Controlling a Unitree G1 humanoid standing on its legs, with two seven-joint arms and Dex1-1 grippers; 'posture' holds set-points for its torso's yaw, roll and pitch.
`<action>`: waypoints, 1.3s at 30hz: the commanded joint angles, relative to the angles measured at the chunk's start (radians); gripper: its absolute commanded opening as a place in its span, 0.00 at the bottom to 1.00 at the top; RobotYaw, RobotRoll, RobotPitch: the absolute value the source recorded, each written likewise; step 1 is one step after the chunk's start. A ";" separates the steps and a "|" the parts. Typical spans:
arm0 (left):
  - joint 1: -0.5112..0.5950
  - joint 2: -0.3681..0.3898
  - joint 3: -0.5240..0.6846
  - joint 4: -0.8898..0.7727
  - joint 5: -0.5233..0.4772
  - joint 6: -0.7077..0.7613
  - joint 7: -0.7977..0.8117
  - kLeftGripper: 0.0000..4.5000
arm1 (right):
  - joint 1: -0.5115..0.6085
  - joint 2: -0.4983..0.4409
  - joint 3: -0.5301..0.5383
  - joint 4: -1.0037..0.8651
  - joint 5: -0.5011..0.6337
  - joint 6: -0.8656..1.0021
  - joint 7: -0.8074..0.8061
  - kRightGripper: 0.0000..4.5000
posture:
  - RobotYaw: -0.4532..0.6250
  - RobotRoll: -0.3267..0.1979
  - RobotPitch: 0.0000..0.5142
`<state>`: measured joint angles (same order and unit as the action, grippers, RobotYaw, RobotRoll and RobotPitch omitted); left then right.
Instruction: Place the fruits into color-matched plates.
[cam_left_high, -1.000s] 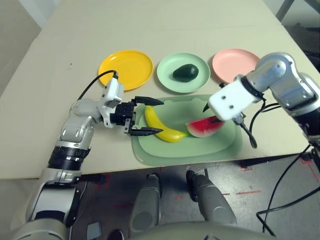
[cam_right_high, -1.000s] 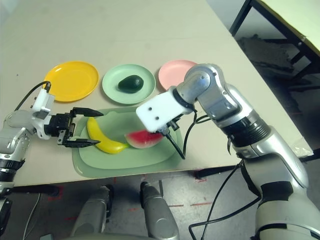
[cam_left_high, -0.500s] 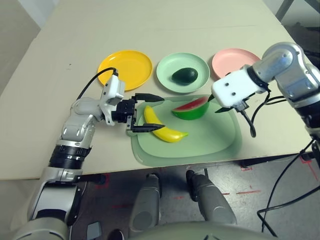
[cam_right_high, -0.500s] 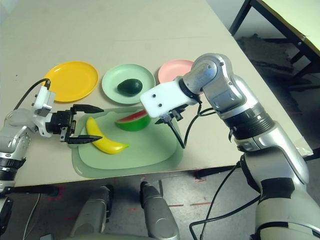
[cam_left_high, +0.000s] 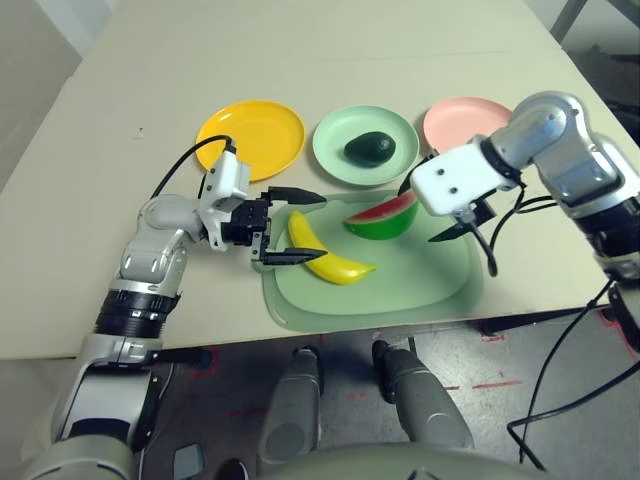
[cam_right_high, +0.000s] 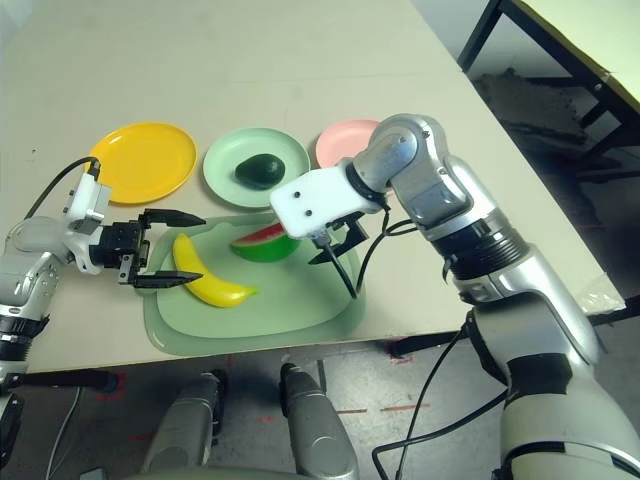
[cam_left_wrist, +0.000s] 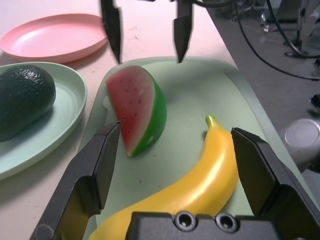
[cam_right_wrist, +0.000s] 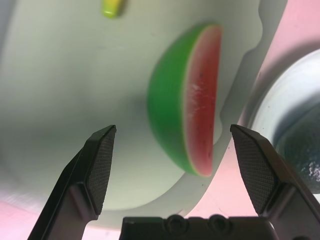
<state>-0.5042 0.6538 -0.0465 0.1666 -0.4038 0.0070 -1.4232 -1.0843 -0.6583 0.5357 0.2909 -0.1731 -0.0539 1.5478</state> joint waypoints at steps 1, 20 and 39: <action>0.011 0.020 -0.011 -0.007 0.027 -0.015 -0.004 1.00 | -0.030 0.039 0.021 0.090 -0.048 -0.030 -0.016 0.99 | 0.39 0.62 0.50; 0.032 0.044 0.006 -0.018 0.035 -0.031 0.044 1.00 | -0.077 0.193 0.031 0.328 -0.127 0.012 0.017 0.99 | 0.43 0.62 0.50; 0.032 0.041 0.006 -0.015 0.019 -0.043 0.036 1.00 | -0.005 0.123 0.076 0.185 -0.100 0.108 0.067 0.71 | 0.42 0.62 0.49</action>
<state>-0.4854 0.6895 -0.0458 0.1598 -0.3830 -0.0280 -1.3776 -1.1109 -0.5185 0.5773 0.4920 -0.2825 0.0408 1.6017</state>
